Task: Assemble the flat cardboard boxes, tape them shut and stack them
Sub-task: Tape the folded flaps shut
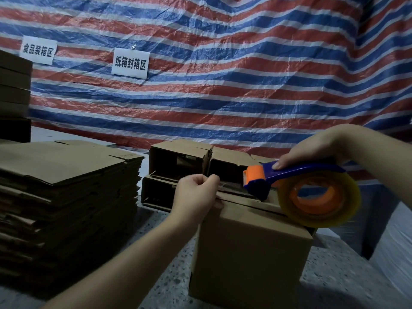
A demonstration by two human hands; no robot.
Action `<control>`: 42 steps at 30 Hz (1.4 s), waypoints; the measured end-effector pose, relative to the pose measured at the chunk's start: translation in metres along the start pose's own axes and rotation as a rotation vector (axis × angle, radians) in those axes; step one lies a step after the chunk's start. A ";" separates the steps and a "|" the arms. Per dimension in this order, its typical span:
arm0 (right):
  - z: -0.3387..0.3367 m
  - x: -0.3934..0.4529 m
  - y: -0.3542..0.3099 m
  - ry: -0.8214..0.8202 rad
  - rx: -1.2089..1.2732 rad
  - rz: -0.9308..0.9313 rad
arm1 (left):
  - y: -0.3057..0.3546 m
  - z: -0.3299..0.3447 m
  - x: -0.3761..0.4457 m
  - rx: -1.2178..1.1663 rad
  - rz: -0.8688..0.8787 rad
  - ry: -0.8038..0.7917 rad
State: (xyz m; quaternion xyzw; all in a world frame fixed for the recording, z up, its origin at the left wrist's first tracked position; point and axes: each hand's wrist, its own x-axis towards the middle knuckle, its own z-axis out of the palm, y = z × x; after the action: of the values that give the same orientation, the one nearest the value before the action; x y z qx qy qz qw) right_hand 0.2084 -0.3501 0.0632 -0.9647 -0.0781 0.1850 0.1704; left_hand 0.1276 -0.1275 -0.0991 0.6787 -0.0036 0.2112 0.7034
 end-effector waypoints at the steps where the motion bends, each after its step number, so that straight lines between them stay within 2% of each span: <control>1: -0.006 -0.011 -0.004 -0.059 -0.074 0.040 | 0.005 -0.006 0.005 0.079 -0.014 -0.028; 4: 0.001 -0.008 -0.028 -0.121 -0.229 0.116 | 0.020 -0.027 0.013 0.323 -0.024 -0.122; 6: 0.003 -0.006 -0.038 -0.107 -0.269 0.118 | 0.023 -0.035 0.013 0.367 -0.028 -0.169; 12: 0.001 -0.006 -0.051 -0.097 -0.318 0.171 | 0.019 -0.041 0.017 0.358 -0.067 -0.172; 17: 0.004 -0.010 -0.062 -0.119 -0.312 0.172 | 0.021 -0.046 0.018 0.216 -0.196 -0.274; 25: 0.008 -0.005 -0.063 -0.134 -0.295 0.152 | 0.019 -0.055 0.024 0.185 -0.249 -0.375; 32: 0.019 0.000 -0.074 -0.172 -0.347 0.161 | 0.013 -0.061 0.026 0.431 -0.206 -0.349; 42: 0.018 0.000 -0.072 -0.157 -0.312 0.180 | 0.008 -0.059 0.030 0.421 -0.164 -0.308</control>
State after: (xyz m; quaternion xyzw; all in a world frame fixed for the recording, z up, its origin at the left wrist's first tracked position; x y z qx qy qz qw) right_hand 0.1946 -0.2778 0.0730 -0.9651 -0.0324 0.2599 -0.0051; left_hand 0.1355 -0.0623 -0.0878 0.8320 -0.0115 0.0439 0.5530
